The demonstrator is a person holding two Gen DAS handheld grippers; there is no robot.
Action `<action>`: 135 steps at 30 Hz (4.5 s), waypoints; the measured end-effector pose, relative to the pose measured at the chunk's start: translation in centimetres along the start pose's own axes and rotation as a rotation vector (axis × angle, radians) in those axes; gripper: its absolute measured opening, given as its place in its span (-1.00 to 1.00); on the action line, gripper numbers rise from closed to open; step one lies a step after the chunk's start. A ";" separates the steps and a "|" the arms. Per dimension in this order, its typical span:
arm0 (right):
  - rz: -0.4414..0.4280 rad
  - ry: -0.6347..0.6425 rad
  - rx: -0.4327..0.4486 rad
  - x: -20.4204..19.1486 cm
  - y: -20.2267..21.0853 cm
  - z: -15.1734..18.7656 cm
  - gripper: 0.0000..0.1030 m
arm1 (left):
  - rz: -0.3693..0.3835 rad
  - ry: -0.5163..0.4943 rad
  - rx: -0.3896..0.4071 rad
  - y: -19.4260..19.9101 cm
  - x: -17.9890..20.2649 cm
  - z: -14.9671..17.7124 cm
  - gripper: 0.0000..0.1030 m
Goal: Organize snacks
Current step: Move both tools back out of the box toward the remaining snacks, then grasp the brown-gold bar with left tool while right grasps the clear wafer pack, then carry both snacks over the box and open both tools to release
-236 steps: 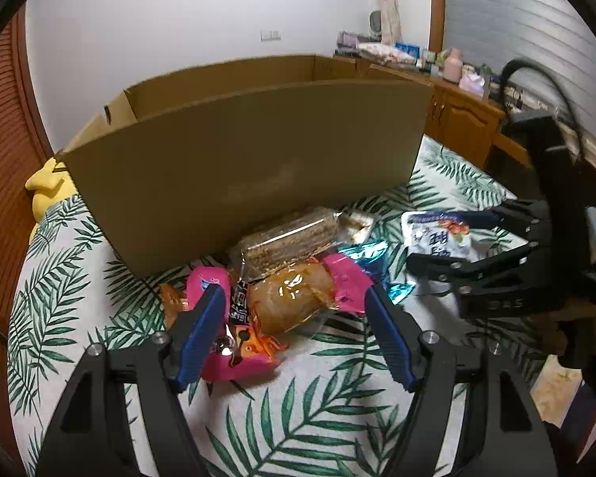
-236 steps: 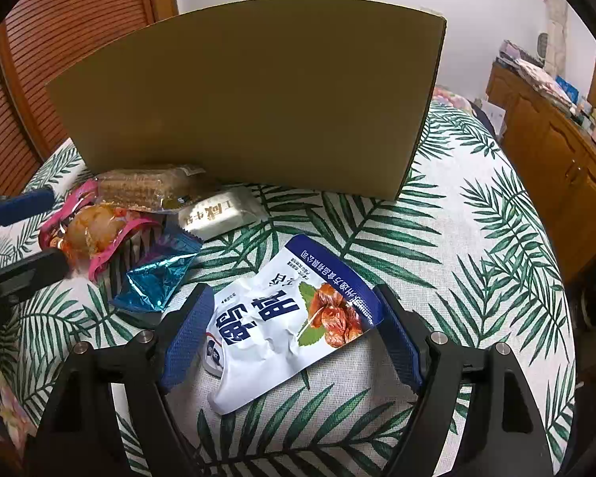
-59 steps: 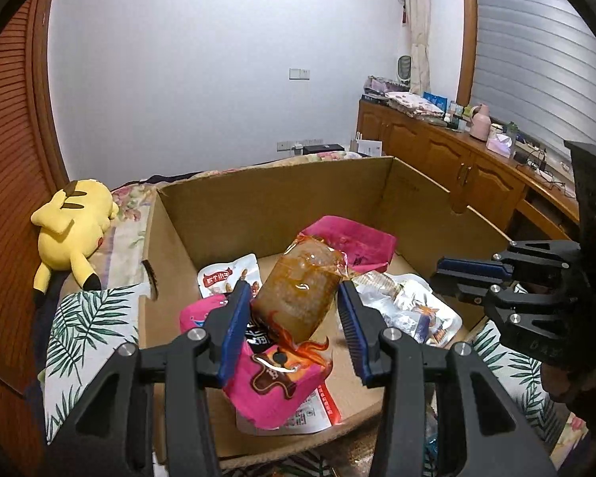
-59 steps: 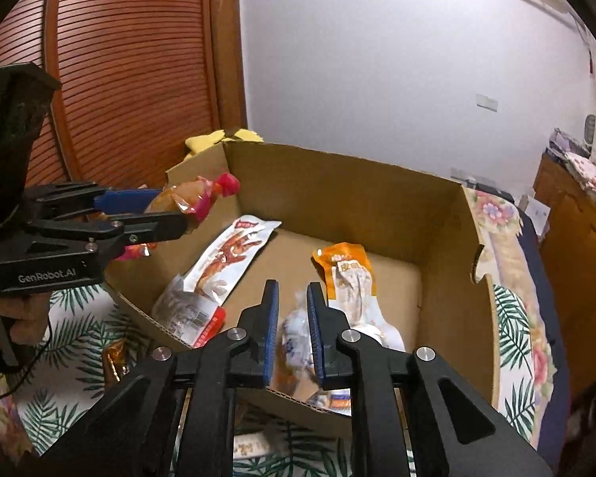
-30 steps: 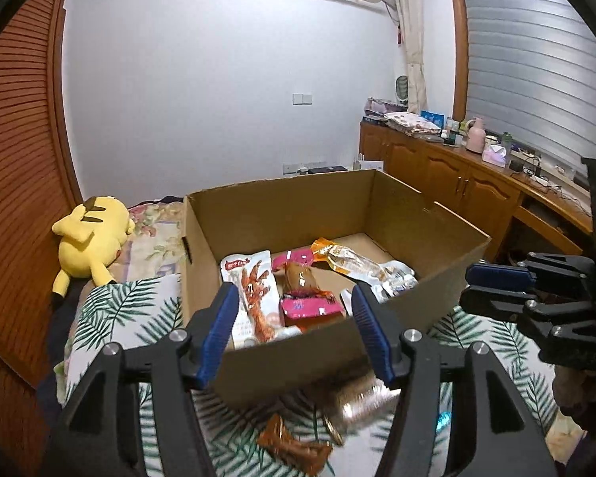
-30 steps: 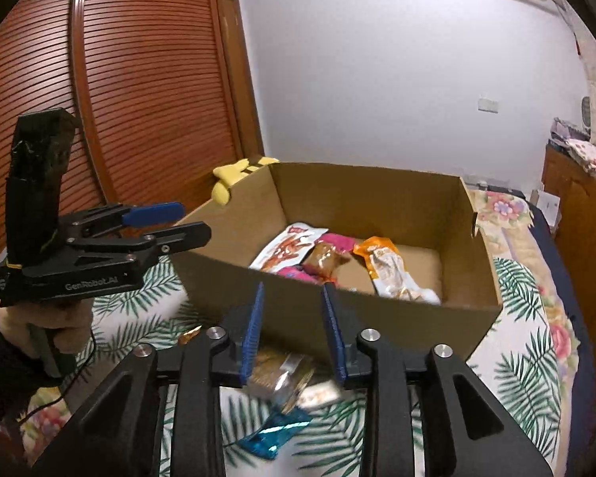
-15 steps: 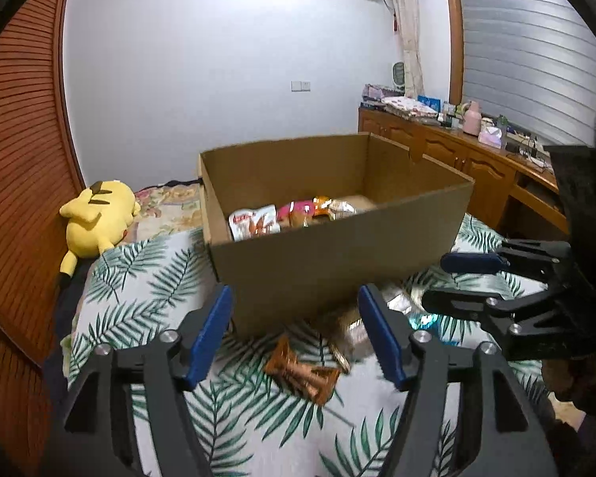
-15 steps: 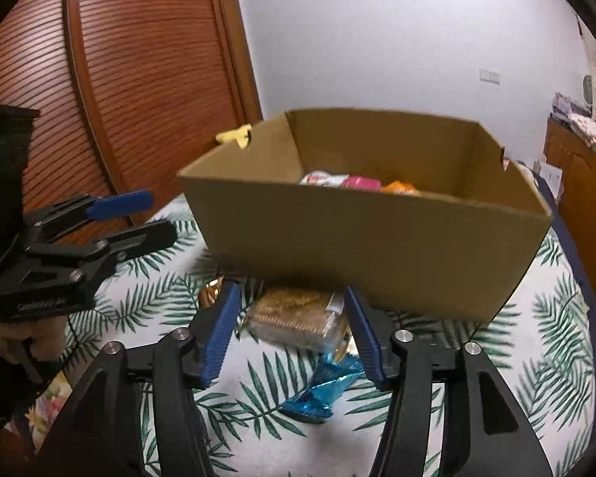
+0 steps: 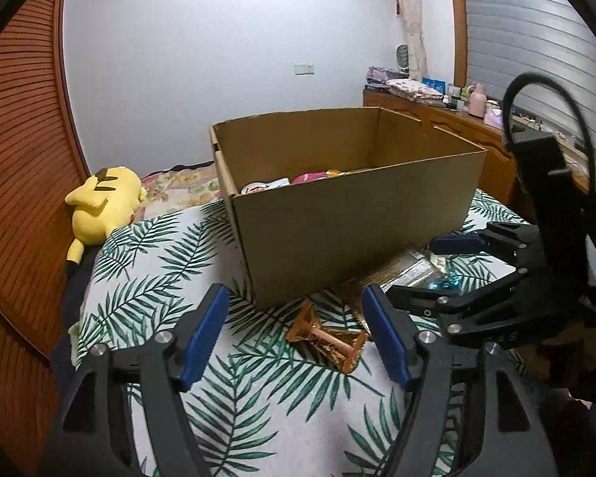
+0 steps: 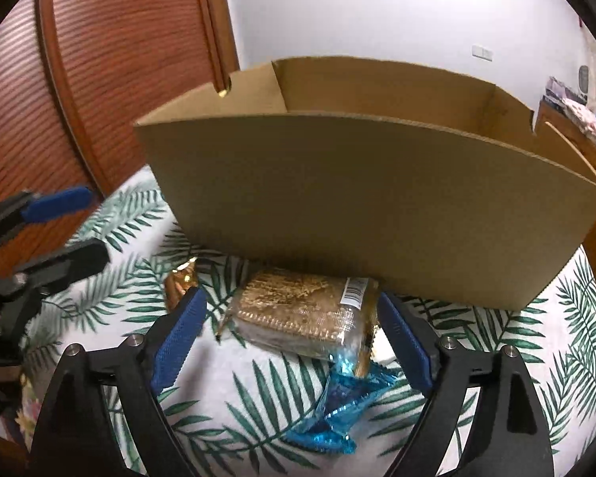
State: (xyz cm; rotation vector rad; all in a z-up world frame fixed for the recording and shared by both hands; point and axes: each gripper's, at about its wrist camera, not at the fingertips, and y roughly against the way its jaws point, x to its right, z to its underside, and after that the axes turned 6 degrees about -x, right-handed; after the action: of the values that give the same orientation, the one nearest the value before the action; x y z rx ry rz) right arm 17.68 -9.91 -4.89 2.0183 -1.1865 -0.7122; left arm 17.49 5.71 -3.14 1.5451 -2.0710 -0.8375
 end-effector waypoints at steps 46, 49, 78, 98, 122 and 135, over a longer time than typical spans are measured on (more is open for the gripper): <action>0.003 -0.009 -0.130 0.3 -4.1 -0.7 0.63 | 0.060 0.231 -0.208 -7.1 -0.5 1.7 0.36; -0.012 -0.034 -0.115 0.9 -3.6 -0.3 0.63 | 0.065 0.258 -0.201 -7.1 -0.4 1.6 0.34; -0.068 -0.081 0.020 1.9 3.2 2.4 0.64 | 0.047 0.318 -0.228 -8.0 1.2 1.7 -0.14; -0.051 -0.087 0.031 2.5 4.2 4.0 0.65 | 0.060 0.275 -0.183 -6.0 2.0 2.4 -0.70; 0.023 -0.064 0.165 2.2 13.2 3.6 0.65 | 0.095 0.209 0.012 3.9 5.0 -1.6 -0.70; 0.041 -0.029 0.234 1.8 16.8 2.2 0.65 | 0.081 0.169 0.074 7.1 5.3 -3.9 -0.70</action>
State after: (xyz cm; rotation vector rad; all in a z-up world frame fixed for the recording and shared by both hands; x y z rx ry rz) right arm 8.09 -18.08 6.57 2.1729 -1.3789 -0.6071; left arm 13.49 1.25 4.52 1.5032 -2.0469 -0.5856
